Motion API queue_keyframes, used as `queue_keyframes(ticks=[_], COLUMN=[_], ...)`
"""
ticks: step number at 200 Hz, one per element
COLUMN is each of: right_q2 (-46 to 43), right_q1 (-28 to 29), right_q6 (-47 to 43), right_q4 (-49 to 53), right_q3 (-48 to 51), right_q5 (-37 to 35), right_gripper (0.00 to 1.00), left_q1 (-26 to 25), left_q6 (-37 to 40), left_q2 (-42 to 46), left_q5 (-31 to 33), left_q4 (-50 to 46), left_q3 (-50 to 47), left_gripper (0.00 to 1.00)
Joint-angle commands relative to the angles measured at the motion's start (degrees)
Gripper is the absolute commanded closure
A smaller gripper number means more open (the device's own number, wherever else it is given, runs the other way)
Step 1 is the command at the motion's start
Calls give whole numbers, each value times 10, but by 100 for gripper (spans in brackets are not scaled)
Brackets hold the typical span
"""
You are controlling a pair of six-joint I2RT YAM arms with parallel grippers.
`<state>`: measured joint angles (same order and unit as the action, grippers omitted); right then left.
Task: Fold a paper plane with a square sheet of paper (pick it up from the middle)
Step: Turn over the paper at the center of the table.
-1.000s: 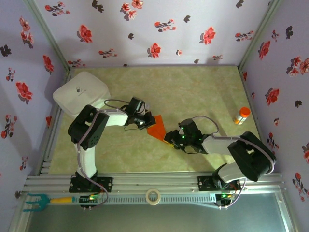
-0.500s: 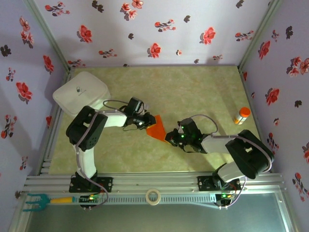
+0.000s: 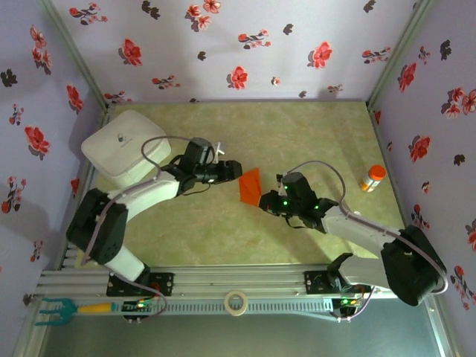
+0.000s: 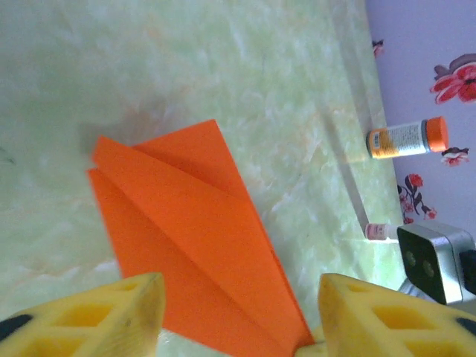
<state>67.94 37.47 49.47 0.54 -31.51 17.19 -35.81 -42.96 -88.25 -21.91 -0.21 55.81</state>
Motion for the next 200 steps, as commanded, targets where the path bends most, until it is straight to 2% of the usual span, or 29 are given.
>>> queue_keyframes(ticks=[1,35,46,79,125,170,200], right_q2=[-20,-36,-36,-27,13,96,131], right_q1=[-1,1,1,16,69,135,172], right_q6=[-68,-123,-137,-181,-255,-261,-279], right_q4=[103,188,224,326,429,527,528], right_q3=[-38,-83,-103,-169,-247,-327,-341], right_q5=[-55,-107,-129,-213,-357,-577,-661], right_gripper=[100,100,100,100,100,100,100], left_q1=[19,55,61,67,85,124,136], left_q6=[40,59,83,140,137,128,131], left_q2=[62,153,172,205,220,240,251], left_q5=[59,99,112,175,246,250,244], left_q4=[-63,-97,-115,-169,-225,-257,-255], left_q3=[-7,-37,-40,-38,-33,-37,-47], left_gripper=[32,10,6,5,4,0,0])
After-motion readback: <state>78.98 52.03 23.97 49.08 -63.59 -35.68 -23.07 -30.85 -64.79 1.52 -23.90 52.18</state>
